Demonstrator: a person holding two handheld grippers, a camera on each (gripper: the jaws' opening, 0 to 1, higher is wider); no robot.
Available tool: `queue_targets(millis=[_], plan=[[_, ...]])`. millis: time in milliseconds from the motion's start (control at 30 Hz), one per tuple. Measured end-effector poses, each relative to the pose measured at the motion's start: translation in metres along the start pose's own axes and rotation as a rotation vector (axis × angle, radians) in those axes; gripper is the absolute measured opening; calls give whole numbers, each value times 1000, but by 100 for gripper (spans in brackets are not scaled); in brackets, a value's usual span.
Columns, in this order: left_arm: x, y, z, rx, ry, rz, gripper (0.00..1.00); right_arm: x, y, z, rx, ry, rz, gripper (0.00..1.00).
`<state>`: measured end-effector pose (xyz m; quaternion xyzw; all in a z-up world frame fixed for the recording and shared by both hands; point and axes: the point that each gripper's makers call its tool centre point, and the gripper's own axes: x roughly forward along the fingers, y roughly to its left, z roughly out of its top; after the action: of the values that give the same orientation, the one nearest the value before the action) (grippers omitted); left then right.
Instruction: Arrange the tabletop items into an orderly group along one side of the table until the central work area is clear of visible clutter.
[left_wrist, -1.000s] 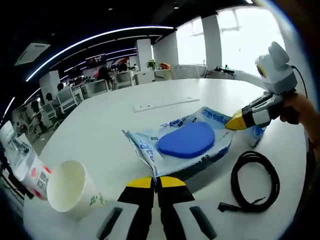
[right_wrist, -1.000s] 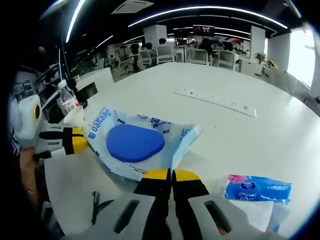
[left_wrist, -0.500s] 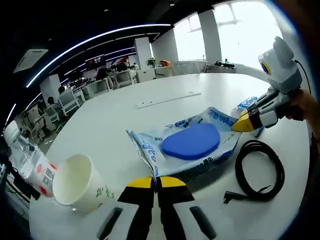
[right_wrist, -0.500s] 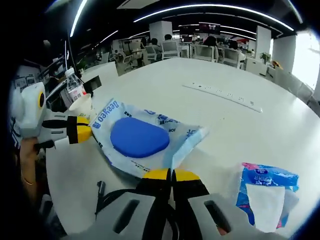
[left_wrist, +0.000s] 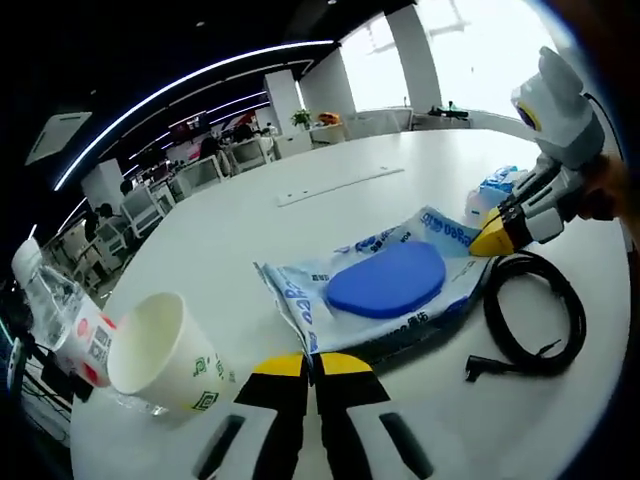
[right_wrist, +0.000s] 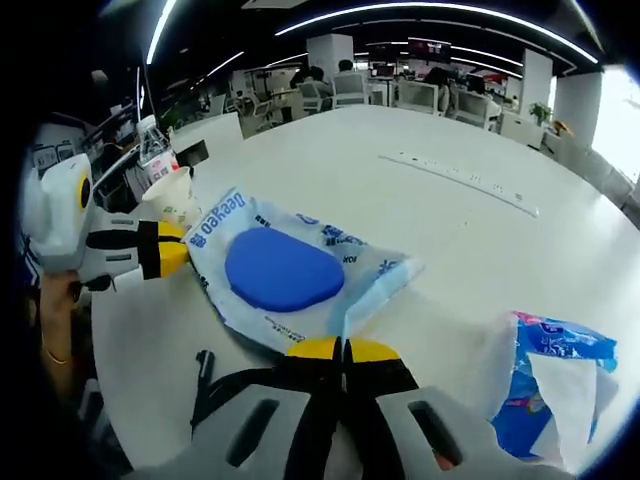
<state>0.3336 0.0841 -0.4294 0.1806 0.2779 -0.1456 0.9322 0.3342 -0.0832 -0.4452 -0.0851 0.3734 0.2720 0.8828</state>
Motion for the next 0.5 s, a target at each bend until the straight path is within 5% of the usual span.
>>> queue_targets(millis=[500], plan=[[4, 1, -2, 31, -4, 15, 2, -1, 3, -3, -8, 1, -32, 0]])
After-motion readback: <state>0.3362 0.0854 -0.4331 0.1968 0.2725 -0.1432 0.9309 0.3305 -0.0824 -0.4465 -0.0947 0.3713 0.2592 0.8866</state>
